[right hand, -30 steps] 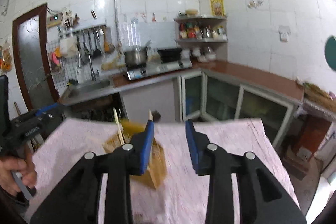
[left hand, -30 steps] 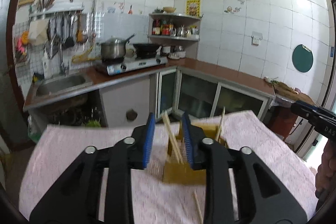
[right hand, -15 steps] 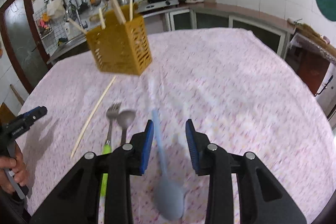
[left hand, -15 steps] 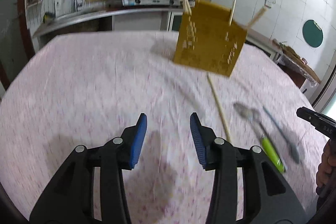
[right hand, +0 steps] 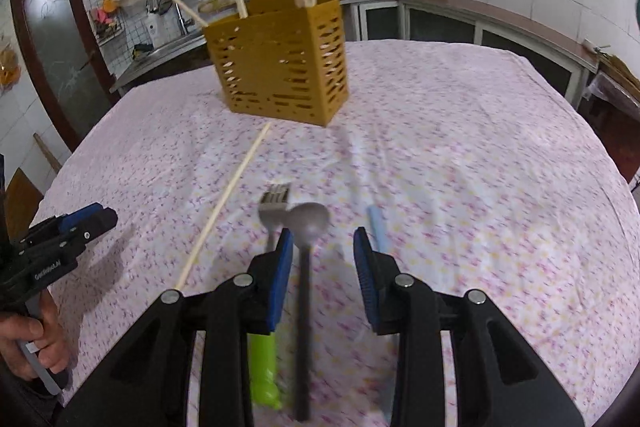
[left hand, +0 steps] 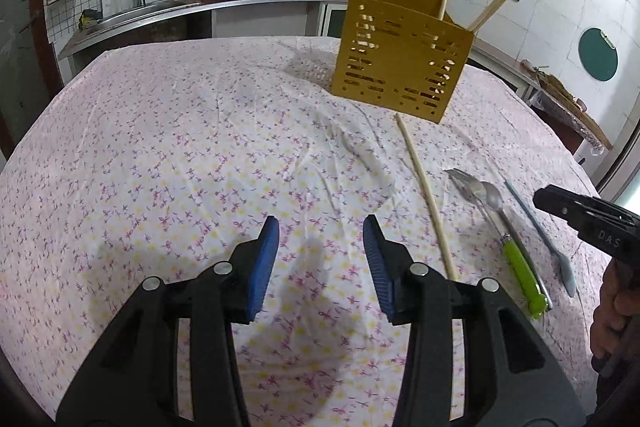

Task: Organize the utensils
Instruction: 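Move both grippers back toward the fork, spoon and chopsticks, then grasp the green-handled fork with the right gripper while the left approaches a chopstick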

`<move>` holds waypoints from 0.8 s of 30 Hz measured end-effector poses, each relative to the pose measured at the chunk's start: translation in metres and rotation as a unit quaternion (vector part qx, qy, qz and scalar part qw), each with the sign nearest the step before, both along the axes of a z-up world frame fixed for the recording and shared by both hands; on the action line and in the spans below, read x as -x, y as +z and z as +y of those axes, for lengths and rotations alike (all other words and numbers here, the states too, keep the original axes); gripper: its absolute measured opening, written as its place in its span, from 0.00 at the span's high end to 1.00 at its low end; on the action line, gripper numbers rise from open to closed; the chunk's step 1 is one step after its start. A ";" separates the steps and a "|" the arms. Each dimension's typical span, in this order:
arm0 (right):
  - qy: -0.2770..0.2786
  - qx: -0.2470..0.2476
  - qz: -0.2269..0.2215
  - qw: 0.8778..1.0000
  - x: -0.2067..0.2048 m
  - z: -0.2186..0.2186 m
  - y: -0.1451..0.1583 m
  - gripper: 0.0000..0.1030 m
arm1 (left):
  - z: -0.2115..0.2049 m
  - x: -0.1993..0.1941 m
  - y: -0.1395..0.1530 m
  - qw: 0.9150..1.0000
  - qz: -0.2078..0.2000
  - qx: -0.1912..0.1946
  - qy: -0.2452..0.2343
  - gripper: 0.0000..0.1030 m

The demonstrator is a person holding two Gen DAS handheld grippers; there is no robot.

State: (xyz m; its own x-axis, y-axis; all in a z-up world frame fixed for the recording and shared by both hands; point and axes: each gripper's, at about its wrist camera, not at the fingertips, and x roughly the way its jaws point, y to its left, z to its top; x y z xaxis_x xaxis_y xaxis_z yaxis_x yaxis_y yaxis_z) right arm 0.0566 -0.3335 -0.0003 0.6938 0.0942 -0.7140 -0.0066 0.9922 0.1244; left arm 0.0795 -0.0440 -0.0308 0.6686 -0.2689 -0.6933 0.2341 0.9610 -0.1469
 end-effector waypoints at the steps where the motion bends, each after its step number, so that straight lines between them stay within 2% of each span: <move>1: 0.005 0.001 0.003 1.000 -0.004 0.005 0.000 0.68 | 0.002 -0.001 -0.001 1.000 0.004 0.000 0.000 0.59; 10: 0.028 0.013 0.040 0.999 -0.043 0.039 -0.016 0.68 | -0.001 -0.020 -0.004 1.000 0.024 -0.002 -0.016 0.54; 15: 0.032 0.052 0.065 0.996 -0.064 0.052 -0.030 0.71 | -0.015 -0.041 0.002 0.999 0.035 -0.007 -0.029 0.51; 16: 0.031 0.057 0.066 0.996 -0.065 0.053 -0.031 0.77 | -0.020 -0.046 0.004 0.999 0.035 -0.008 -0.031 0.50; 19: 0.026 0.055 0.062 0.996 -0.068 0.046 -0.031 0.77 | -0.039 -0.059 0.008 0.998 0.034 -0.023 -0.045 0.49; 24: 0.000 0.040 0.054 0.998 -0.074 0.014 -0.025 0.77 | -0.074 -0.087 0.003 0.996 0.055 -0.024 -0.064 0.49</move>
